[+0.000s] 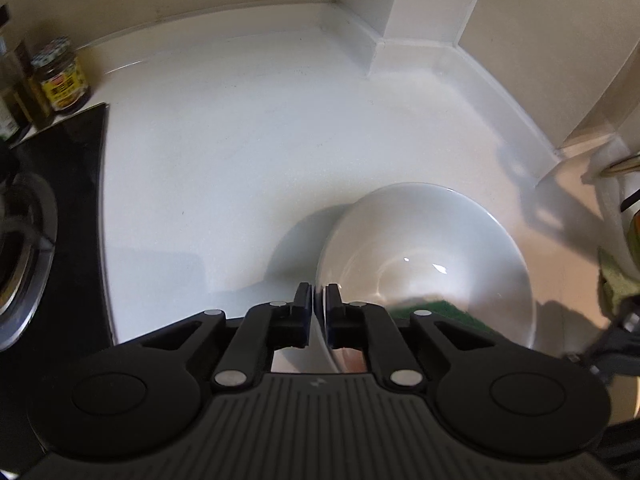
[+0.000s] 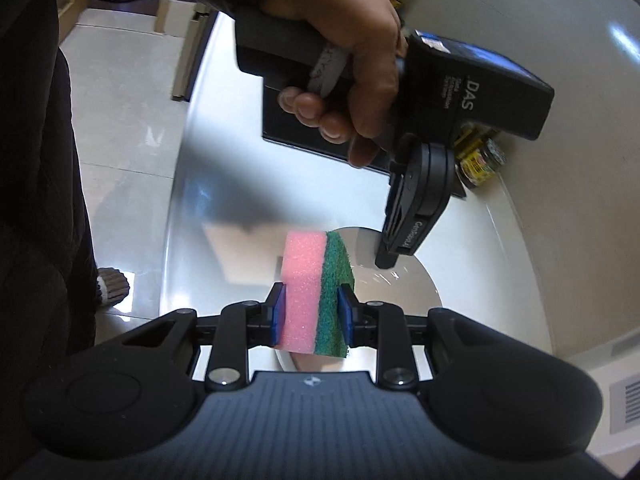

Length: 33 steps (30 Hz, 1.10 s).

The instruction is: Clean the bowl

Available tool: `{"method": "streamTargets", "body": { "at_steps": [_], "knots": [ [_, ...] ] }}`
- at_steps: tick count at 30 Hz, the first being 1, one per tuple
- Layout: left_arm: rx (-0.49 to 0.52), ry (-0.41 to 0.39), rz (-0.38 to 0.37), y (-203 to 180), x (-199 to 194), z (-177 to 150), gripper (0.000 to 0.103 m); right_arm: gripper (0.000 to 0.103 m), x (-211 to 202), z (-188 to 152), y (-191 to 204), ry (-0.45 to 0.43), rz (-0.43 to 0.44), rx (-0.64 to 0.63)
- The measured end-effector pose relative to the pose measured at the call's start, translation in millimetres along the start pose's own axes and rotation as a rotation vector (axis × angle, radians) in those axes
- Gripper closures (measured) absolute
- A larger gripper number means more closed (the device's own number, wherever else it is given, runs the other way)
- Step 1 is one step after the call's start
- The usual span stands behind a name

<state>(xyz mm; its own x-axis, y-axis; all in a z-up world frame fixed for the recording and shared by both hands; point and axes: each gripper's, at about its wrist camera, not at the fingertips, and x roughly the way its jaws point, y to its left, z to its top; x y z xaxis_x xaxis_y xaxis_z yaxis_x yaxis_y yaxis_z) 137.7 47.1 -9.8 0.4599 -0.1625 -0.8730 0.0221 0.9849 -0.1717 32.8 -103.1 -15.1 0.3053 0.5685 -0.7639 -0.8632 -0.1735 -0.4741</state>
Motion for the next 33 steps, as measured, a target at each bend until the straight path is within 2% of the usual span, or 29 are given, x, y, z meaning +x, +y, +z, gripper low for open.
{"method": "streamTargets", "body": {
  "at_steps": [5, 10, 14, 17, 20, 22, 25, 27, 30, 33],
  "knots": [
    [-0.019, -0.01, -0.019, -1.1, -3.3, -18.8, 0.089, 0.08, 4.6, 6.9, 2.4, 0.023, -0.02, 0.015],
    [0.137, 0.003, -0.044, -1.2, 4.4, -5.9, 0.09, 0.08, 3.8, 9.3, 2.5, 0.038, -0.021, 0.02],
    [0.188, 0.026, -0.061, 2.0, 13.6, 15.3, 0.092, 0.079, -3.3, 2.9, 4.2, 0.064, -0.021, -0.028],
    [0.154, 0.019, -0.048, -0.4, 15.3, 19.2, 0.092, 0.079, -6.2, -0.1, 5.4, 0.088, -0.033, -0.055],
    [0.067, -0.011, -0.031, 1.6, 5.5, 5.2, 0.091, 0.08, -0.7, 3.0, 6.4, 0.098, -0.043, -0.061],
    [0.031, -0.029, -0.033, 3.4, -3.0, -10.0, 0.085, 0.08, 1.2, 5.9, 7.4, 0.101, -0.047, -0.071],
    [-0.004, -0.035, -0.03, 3.0, -5.7, -26.9, 0.084, 0.08, 0.3, 8.4, 6.1, 0.096, -0.041, -0.06],
    [0.006, -0.02, -0.022, 1.2, 1.0, -26.8, 0.081, 0.08, -2.6, 8.5, 7.2, 0.088, -0.039, -0.057],
    [0.047, -0.024, -0.01, -1.0, 7.2, -21.7, 0.088, 0.08, -12.7, 4.9, 8.7, 0.082, -0.037, -0.053],
    [0.091, -0.02, -0.026, 1.8, 10.8, -10.8, 0.09, 0.08, -15.5, 0.3, 8.6, 0.089, -0.034, -0.062]
  ]
}}
